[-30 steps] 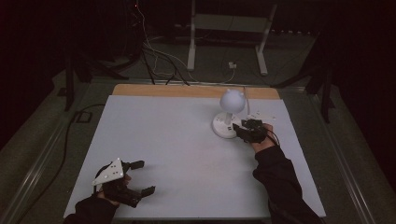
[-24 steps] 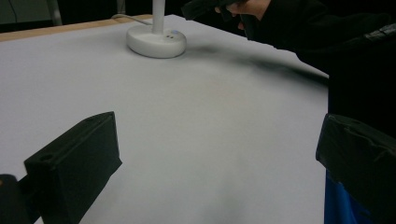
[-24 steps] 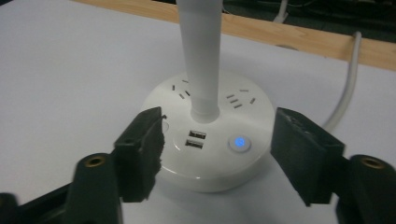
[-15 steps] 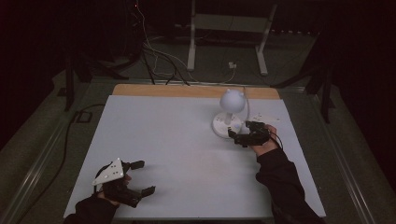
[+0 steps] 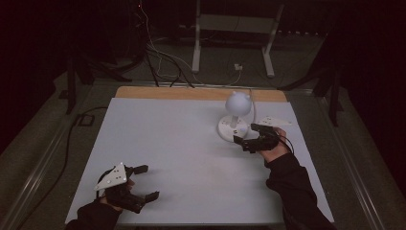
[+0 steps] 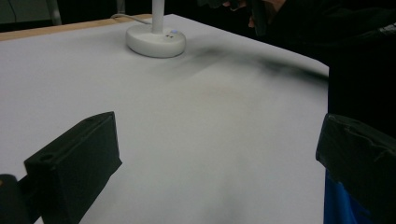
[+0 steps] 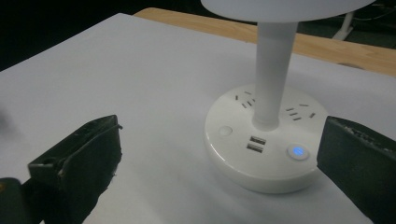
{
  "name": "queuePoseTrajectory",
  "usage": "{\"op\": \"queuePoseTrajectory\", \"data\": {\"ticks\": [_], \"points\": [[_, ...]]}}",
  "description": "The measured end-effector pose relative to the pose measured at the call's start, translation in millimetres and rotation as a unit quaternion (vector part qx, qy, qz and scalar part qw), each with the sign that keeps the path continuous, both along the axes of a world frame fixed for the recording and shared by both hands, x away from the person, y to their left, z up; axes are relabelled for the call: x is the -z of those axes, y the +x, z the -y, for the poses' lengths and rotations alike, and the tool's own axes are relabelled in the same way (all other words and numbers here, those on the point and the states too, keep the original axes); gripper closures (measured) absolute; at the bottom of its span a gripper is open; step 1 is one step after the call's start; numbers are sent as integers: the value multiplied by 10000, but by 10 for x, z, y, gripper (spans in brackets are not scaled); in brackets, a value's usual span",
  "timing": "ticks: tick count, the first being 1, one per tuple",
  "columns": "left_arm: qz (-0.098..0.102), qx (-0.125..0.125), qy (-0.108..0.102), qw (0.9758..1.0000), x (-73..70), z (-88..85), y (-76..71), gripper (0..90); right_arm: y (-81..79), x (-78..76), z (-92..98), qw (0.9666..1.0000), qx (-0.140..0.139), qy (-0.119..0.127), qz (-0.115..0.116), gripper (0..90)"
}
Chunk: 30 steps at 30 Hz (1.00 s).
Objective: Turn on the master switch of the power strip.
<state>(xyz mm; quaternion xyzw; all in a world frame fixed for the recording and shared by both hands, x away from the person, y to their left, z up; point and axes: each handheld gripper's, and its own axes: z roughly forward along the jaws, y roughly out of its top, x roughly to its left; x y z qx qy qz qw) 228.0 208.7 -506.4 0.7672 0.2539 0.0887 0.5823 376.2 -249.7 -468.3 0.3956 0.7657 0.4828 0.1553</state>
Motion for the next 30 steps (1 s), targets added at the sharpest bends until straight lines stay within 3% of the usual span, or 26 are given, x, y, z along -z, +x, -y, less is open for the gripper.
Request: {"op": "queuePoseTrajectory", "data": {"ticks": [7,14,21,30], "points": [[-2,-5,7,10000,0,2,2,2,-135,-83,77,9998,-171,59,83,0],[4,-2,6,10000,0,1,0,2,-302,-105,134,9990,-381,229,3,0],[-5,-1,3,10000,5,6,4,2,-490,-17,193,9981,-499,360,-17,0],[-3,7,20,10000,6,5,4,2,-747,139,289,9986,-499,187,-61,0]]}}
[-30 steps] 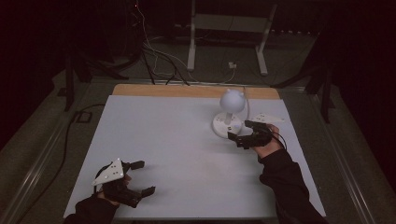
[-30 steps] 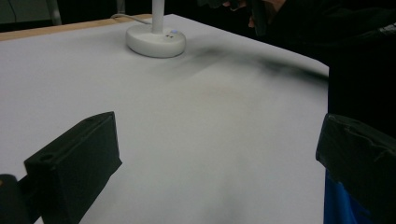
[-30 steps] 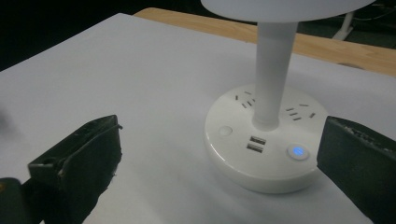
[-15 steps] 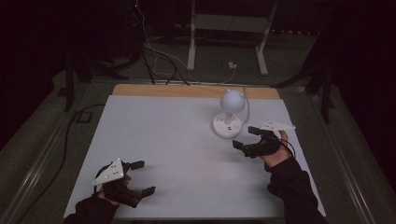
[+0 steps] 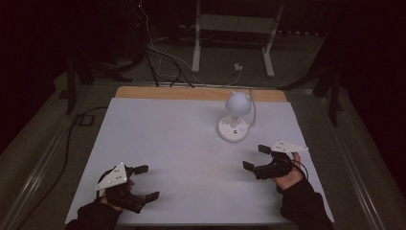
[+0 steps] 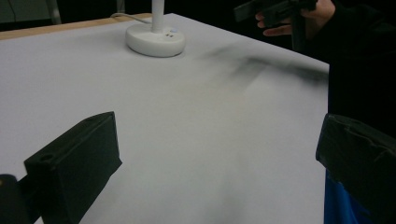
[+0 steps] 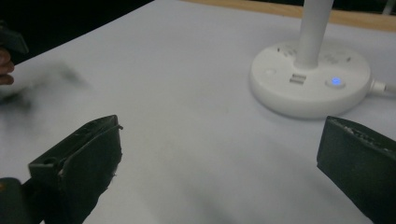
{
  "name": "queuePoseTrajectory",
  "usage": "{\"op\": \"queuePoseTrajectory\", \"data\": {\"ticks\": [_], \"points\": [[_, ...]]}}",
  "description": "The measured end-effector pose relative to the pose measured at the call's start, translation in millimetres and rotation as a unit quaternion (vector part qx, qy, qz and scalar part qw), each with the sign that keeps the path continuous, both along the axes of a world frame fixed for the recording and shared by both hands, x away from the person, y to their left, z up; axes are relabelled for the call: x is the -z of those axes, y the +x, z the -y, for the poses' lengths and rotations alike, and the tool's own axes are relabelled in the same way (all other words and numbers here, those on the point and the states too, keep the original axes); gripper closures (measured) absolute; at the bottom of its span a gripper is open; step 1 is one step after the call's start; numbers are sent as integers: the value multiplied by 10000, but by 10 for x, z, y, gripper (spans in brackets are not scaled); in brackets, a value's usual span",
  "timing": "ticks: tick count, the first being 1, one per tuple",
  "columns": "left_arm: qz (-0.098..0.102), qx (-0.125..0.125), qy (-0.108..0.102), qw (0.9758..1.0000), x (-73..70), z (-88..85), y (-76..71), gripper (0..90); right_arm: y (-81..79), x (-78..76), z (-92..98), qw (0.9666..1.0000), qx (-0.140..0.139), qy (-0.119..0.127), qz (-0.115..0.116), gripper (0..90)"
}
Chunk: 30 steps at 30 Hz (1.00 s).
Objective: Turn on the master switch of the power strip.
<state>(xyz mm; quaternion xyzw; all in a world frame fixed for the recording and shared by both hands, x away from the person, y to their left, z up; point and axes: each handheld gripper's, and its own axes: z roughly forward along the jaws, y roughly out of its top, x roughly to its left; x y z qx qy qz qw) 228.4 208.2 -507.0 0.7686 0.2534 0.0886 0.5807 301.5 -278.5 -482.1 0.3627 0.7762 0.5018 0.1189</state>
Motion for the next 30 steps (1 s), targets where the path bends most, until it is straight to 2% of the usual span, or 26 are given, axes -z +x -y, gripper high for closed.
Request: {"op": "queuePoseTrajectory", "data": {"ticks": [9,12,17,21,30], "points": [[-2,-7,-22,10000,-3,-8,0,2,-245,129,152,10000,19,9,-56,0],[-4,-5,-26,10000,-3,-8,0,2,-309,187,203,9999,42,5,-152,0],[7,-4,-18,10000,-4,-7,-2,2,-427,272,234,9997,29,-171,-199,0],[-3,-1,-10,10000,-3,-7,-4,2,-501,335,274,9996,31,-184,-220,0],[14,22,5,10000,-6,-1,-7,2,-565,460,393,9989,133,-410,-207,0]]}}
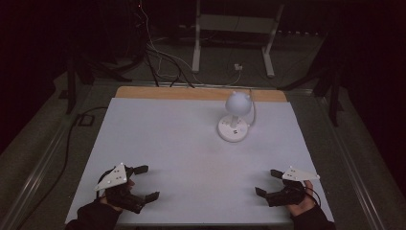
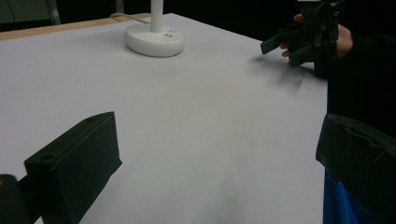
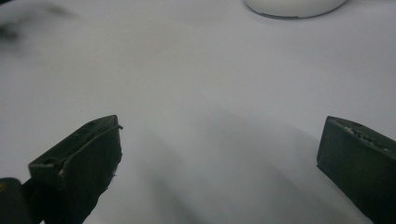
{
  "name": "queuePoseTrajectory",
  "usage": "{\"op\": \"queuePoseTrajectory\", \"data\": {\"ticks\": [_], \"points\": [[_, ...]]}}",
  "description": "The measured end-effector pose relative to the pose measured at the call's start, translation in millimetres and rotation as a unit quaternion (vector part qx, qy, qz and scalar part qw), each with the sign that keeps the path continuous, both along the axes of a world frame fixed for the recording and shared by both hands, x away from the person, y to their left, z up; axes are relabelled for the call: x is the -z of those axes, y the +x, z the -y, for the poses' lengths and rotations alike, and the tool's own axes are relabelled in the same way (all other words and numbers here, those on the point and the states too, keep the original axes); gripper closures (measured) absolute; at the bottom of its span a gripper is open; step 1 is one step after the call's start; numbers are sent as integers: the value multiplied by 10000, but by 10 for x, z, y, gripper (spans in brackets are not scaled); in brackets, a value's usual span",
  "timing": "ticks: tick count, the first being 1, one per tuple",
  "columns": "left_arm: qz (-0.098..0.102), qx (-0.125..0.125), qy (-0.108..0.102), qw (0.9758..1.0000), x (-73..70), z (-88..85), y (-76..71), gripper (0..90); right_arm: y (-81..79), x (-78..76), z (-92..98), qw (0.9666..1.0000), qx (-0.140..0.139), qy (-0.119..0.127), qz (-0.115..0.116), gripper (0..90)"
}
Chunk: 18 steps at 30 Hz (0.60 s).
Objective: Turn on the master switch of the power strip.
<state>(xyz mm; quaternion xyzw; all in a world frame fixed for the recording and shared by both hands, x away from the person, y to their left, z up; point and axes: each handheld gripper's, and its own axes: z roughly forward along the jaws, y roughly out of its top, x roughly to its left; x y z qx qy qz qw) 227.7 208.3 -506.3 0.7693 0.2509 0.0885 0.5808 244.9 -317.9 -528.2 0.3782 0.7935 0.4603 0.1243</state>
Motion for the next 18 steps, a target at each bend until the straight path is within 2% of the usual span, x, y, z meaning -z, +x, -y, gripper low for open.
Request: {"op": "queuePoseTrajectory", "data": {"ticks": [2,8,18], "points": [[-1,4,7,10000,1,3,-1,2,9,-1,3,10000,15,-66,53,0],[-6,-7,19,10000,1,1,0,2,41,-9,6,9999,52,-35,102,0],[-33,5,42,10000,4,5,4,2,45,-12,-6,10000,51,-9,50,0]]}}
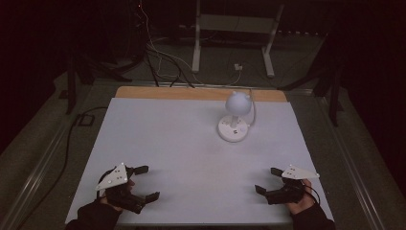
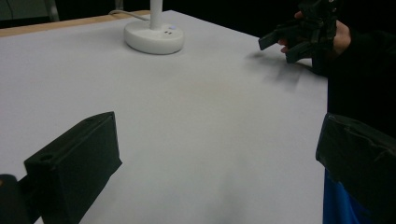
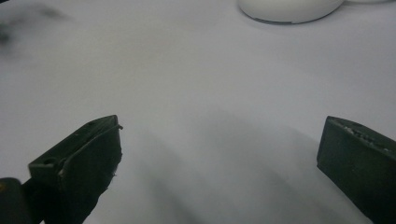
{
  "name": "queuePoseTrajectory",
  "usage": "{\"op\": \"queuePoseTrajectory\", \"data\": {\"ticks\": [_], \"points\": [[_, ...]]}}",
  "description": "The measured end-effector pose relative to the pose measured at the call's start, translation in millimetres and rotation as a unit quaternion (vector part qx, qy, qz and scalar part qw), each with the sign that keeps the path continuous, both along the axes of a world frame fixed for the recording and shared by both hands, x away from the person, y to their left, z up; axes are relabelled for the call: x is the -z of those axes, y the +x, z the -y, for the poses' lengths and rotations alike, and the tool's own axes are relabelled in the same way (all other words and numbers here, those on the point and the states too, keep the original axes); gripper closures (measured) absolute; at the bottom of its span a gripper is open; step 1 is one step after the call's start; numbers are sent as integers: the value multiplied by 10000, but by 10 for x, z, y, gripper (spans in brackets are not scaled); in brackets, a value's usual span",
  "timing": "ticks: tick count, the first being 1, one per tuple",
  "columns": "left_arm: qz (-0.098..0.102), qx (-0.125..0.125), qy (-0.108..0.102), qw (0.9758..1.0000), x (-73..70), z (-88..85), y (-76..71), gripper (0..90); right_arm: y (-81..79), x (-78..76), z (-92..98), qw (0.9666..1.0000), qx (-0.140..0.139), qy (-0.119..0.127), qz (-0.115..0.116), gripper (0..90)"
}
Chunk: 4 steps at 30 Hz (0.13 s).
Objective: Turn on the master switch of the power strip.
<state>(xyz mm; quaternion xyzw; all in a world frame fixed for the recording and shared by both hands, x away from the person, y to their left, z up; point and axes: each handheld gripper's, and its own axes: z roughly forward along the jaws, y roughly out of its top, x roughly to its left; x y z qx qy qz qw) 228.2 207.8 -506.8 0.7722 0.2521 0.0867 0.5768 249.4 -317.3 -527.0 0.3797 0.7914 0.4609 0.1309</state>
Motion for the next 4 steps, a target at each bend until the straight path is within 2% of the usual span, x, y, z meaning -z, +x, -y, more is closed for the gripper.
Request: {"op": "queuePoseTrajectory", "data": {"ticks": [4], "points": [[11,4,-3,10000,-1,2,-1,2,0,2,2,10000,6,-15,-6,0]]}}
